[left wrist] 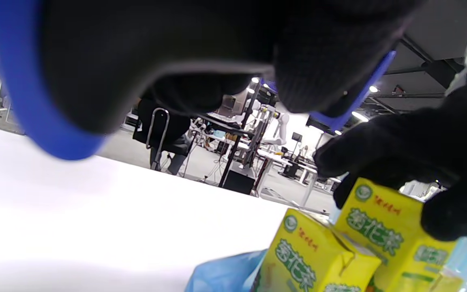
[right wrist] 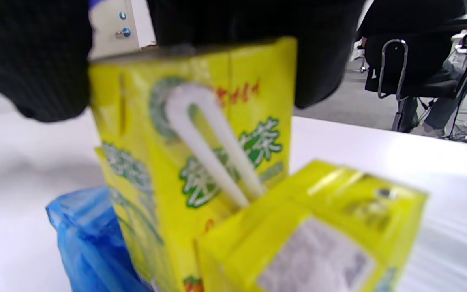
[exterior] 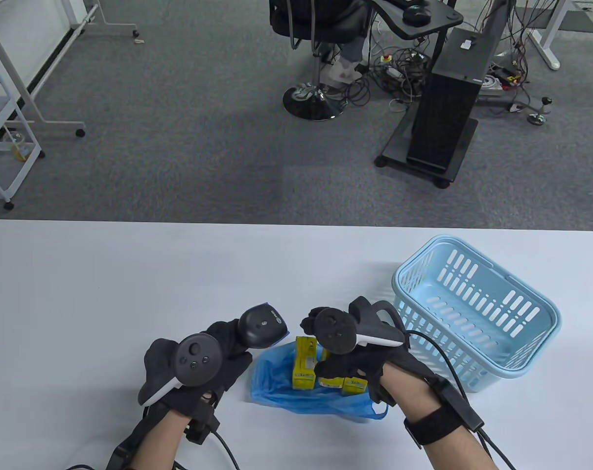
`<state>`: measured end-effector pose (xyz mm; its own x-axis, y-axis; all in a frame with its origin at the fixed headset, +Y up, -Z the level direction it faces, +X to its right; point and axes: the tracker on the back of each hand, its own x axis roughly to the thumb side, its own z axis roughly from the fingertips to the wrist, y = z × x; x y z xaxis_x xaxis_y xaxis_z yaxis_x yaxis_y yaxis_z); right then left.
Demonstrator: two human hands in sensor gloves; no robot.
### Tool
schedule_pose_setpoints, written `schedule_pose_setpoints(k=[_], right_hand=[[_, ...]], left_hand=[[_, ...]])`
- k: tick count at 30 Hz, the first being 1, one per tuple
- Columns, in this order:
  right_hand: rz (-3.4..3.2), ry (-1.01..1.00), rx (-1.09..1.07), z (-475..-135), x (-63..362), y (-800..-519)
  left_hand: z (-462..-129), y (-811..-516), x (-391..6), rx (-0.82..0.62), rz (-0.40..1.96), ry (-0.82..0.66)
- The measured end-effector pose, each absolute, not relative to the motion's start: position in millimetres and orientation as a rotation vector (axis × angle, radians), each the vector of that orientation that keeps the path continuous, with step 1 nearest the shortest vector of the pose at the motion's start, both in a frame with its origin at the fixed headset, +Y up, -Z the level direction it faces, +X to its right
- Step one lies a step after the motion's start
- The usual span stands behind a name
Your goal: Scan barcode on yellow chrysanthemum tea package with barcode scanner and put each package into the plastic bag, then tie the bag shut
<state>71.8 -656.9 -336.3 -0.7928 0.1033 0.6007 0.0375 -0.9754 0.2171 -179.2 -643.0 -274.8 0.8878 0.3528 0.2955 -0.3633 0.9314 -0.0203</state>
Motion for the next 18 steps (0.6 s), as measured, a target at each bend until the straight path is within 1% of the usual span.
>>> schedule_pose_setpoints(k=[11,18], right_hand=[[2.995,0.48,1.02,-342.2,60.6,-688.9],[2.997,0.483,0.983,-343.7,61.2,-692.2]], left_hand=[[-276.2,-644.8,-180.7,0.023,0.37,-0.3],[-276.4,-645.3,-182.1,0.016,0.383,-0.29]])
